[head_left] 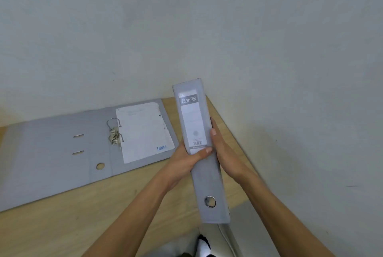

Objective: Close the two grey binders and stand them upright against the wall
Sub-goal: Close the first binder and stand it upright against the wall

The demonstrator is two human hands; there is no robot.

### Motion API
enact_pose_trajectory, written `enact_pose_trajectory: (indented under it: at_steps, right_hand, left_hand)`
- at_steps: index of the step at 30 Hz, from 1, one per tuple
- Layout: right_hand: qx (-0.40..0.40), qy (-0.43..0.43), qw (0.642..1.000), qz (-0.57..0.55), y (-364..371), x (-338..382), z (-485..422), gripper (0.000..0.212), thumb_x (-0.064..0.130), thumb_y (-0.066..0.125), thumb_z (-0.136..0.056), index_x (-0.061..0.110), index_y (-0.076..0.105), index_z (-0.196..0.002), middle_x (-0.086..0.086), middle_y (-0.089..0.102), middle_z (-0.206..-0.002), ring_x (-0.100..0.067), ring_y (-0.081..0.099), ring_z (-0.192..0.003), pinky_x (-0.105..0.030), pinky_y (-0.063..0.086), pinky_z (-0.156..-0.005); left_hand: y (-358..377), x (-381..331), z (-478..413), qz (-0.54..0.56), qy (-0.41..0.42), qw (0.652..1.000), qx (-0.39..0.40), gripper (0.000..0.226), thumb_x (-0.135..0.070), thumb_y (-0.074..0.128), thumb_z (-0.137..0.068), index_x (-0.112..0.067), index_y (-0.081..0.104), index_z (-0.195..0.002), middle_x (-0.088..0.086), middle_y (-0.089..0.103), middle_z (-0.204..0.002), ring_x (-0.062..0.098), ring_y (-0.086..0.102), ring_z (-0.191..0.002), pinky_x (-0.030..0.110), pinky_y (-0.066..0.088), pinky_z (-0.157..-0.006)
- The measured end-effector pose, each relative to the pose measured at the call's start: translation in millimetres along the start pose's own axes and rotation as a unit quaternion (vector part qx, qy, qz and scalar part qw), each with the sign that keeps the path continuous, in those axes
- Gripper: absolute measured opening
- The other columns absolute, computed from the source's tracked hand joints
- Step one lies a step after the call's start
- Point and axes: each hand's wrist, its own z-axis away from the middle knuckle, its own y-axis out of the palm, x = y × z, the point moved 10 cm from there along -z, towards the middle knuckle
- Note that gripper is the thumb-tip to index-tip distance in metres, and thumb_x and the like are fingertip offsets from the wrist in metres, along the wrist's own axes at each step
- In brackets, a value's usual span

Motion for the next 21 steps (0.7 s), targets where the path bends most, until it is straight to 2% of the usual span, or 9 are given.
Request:
enact_pose_trajectory:
  at_steps: [2,4,7,10,12,15,16,18,21]
  right_hand:
    - [-0.022,-0.049,0.998,0.016,-15,21,-4,0.077,0.077,0.04,-0.091,0.048,0.021,-0.16,0.025,0.04,-0.161,0.001,0.044,-0.144,-0.034,0.04,-0.117]
    - [-0.041,-0.084,0.995,0.028,-31,34,-7,0.074,0.067,0.052,-0.093,0.046,0.025,-0.159,0.03,0.048,-0.152,0.007,0.051,-0.136,-0.022,0.048,-0.105]
    - [-0.065,-0.104,0.992,0.02,-61,35,-13,0.071,0.049,0.069,-0.09,0.042,0.038,-0.154,0.024,0.059,-0.144,0.003,0.06,-0.127,-0.017,0.056,-0.088]
    - [-0.064,-0.099,0.993,0.017,-90,19,-23,0.067,0.035,0.075,-0.089,0.038,0.047,-0.149,0.022,0.065,-0.137,-0.002,0.063,-0.125,-0.015,0.056,-0.086]
    - [-0.056,-0.088,0.994,0.03,-105,4,-31,0.074,0.026,0.078,-0.085,0.039,0.046,-0.15,0.027,0.065,-0.134,0.001,0.063,-0.124,-0.017,0.057,-0.085]
    - [-0.072,-0.077,0.994,0.04,-129,-12,-41,0.076,0.02,0.077,-0.084,0.036,0.045,-0.151,0.03,0.066,-0.131,0.006,0.062,-0.122,-0.013,0.054,-0.086]
    - [-0.078,-0.072,0.994,0.038,-137,-15,-44,0.072,0.019,0.076,-0.085,0.038,0.047,-0.149,0.032,0.066,-0.129,0.007,0.062,-0.121,-0.01,0.053,-0.086]
    - [-0.089,-0.062,0.993,0.036,-153,-19,-51,0.063,0.02,0.075,-0.086,0.051,0.052,-0.136,0.033,0.067,-0.126,0.009,0.062,-0.12,-0.008,0.051,-0.086]
    - [-0.096,-0.049,0.993,0.042,-169,-19,-62,0.06,0.022,0.074,-0.089,0.069,0.053,-0.119,0.037,0.068,-0.121,0.012,0.062,-0.117,-0.008,0.052,-0.084]
  left_hand:
    - [3,-16,-14,-0.055,0.036,0.998,-0.009,0.065,-0.029,0.082,-0.08,-0.027,0.056,-0.14,-0.003,0.072,-0.129,0.016,0.069,-0.119,0.037,0.057,-0.098]
    - [6,-25,-30,-0.1,0.062,0.993,-0.023,0.074,-0.027,0.086,-0.074,-0.021,0.054,-0.14,-0.002,0.074,-0.125,0.016,0.071,-0.116,0.037,0.059,-0.095]
    - [16,-25,-56,-0.16,0.081,0.983,-0.033,0.081,-0.02,0.085,-0.072,-0.016,0.048,-0.144,-0.002,0.074,-0.122,0.013,0.072,-0.111,0.028,0.061,-0.084]
    - [25,-14,-79,-0.195,0.064,0.979,-0.024,0.094,-0.004,0.081,-0.079,-0.023,0.029,-0.155,-0.011,0.068,-0.126,-0.005,0.068,-0.108,0.017,0.058,-0.079]
    - [32,-6,-93,-0.209,0.049,0.977,-0.021,0.101,-0.001,0.079,-0.08,-0.018,0.019,-0.159,-0.02,0.064,-0.124,-0.015,0.065,-0.104,0.01,0.055,-0.075]
    - [42,2,-117,-0.224,0.044,0.974,-0.013,0.107,-0.001,0.079,-0.08,-0.019,0.012,-0.162,-0.036,0.066,-0.118,-0.017,0.063,-0.106,0.009,0.054,-0.076]
    - [45,3,-125,-0.228,0.046,0.972,-0.012,0.11,-0.001,0.079,-0.08,-0.021,0.01,-0.162,-0.038,0.065,-0.12,-0.017,0.063,-0.107,0.009,0.054,-0.077]
    - [50,1,-143,-0.233,0.046,0.971,-0.013,0.115,-0.002,0.08,-0.078,-0.027,0.006,-0.163,-0.025,0.06,-0.138,-0.016,0.06,-0.111,0.013,0.055,-0.081]
    - [55,-2,-168,-0.255,0.043,0.966,-0.018,0.119,-0.01,0.083,-0.078,-0.034,0.003,-0.163,-0.013,0.048,-0.15,-0.004,0.056,-0.123,0.025,0.055,-0.097]
